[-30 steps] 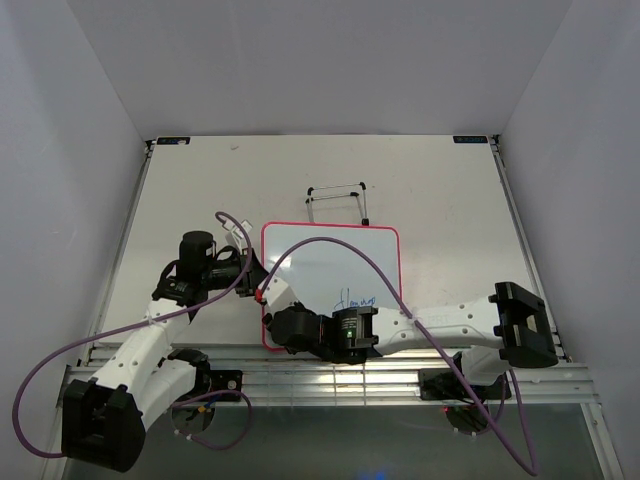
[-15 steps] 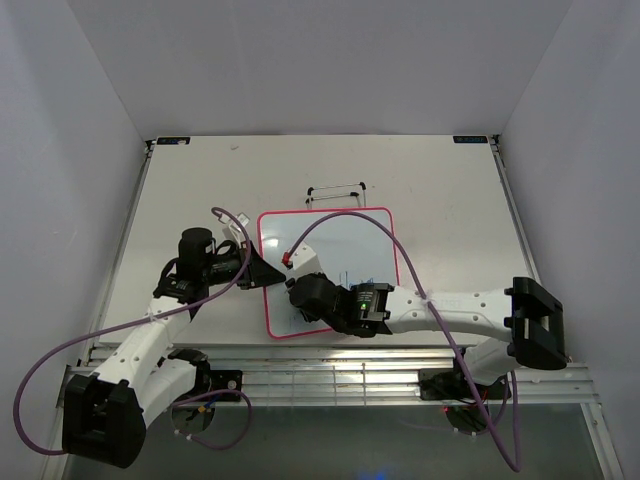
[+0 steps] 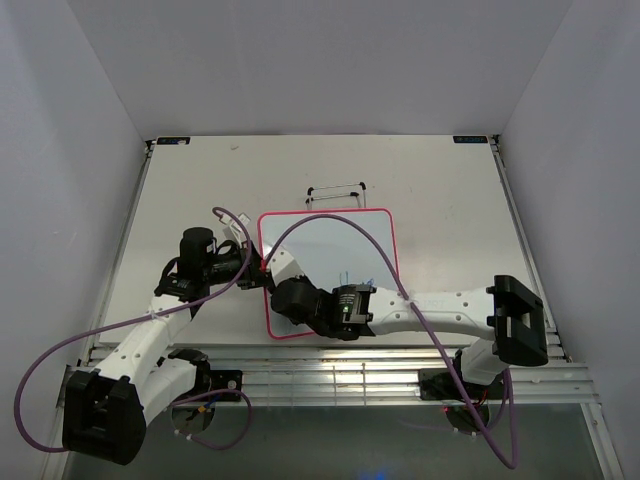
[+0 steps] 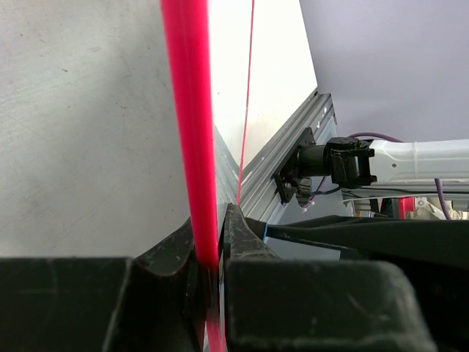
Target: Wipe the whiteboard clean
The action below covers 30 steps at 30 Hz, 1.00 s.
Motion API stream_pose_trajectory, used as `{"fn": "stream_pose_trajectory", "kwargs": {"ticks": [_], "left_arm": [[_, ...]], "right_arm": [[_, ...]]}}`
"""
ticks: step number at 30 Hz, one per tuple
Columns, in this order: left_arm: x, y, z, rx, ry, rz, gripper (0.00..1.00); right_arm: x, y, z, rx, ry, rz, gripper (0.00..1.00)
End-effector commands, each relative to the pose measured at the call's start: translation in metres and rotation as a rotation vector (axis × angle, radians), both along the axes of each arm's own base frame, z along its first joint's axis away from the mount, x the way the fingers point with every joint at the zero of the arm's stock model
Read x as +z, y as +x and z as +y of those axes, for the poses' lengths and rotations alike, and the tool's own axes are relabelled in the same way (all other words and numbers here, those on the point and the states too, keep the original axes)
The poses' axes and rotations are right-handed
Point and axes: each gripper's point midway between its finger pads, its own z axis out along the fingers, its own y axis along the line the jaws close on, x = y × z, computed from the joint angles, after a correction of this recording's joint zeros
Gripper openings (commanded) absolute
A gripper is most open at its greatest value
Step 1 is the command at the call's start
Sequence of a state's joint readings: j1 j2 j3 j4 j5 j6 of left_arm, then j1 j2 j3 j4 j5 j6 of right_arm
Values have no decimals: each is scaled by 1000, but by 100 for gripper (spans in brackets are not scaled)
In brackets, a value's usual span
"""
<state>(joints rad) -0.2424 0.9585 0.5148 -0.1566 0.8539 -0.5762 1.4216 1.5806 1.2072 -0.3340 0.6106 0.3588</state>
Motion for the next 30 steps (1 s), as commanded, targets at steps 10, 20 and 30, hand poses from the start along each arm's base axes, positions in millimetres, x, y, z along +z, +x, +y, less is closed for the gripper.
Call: {"fn": "stream_pose_trajectory", "kwargs": {"ticks": [10, 20, 30], "left_arm": [[5, -15, -9, -97, 0, -65, 0], [2, -16, -11, -114, -11, -45, 0], [-7, -14, -11, -91, -1, 24, 0]], "right_arm": [[-21, 28, -35, -116, -8, 20, 8], [-24, 19, -65, -152, 18, 70, 8], [1, -60, 26, 90, 157, 2, 8]]}}
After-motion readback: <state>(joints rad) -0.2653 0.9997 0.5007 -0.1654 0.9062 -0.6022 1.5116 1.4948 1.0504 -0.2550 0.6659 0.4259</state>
